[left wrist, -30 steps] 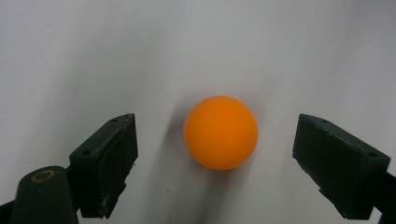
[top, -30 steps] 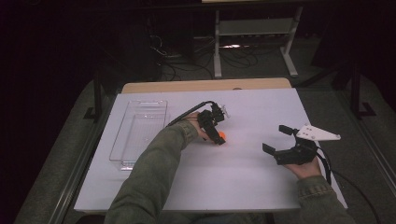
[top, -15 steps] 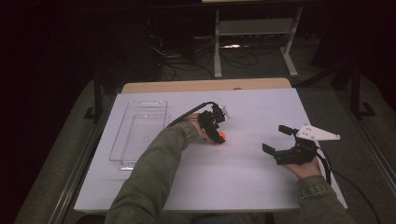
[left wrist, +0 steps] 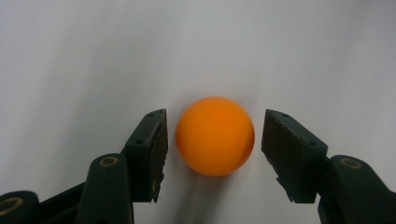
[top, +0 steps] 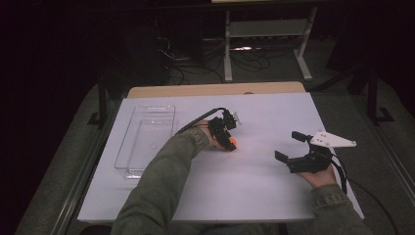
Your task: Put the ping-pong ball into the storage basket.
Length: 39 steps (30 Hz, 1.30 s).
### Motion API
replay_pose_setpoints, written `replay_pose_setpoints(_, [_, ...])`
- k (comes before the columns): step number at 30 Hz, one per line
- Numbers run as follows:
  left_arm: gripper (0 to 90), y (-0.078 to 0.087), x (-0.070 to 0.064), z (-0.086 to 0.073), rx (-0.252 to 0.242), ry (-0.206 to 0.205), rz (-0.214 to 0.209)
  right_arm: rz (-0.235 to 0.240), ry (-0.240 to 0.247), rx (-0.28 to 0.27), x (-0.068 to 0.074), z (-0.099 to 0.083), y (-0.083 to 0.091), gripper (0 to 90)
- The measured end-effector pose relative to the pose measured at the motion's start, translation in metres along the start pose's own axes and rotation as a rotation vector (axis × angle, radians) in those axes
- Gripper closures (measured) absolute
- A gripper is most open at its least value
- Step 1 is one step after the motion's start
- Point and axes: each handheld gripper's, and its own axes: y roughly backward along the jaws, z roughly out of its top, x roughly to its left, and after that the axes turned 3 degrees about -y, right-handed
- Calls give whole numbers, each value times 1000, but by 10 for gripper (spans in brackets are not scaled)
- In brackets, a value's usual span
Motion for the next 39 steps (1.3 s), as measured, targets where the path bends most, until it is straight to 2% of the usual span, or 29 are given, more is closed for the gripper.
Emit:
replay_pose_setpoints(7, [493,2,1,-1,-15,1,-7,4,1,13,0,-1,-1,0])
replay_pose_setpoints(11, [497,1,1,-2,-10,-3,-20,6,9,21,1,-1,-2,0])
replay_pose_setpoints(20, [498,3,-1,-1,-15,-5,-17,7,10,25,1,-1,-3,0])
replay_pose_setpoints(30, [498,12,-3,0,-35,-2,-20,12,12,36,2,-2,-5,0])
replay_pose_setpoints(39, [498,23,-7,0,-46,-11,-6,16,19,46,2,-2,-7,0])
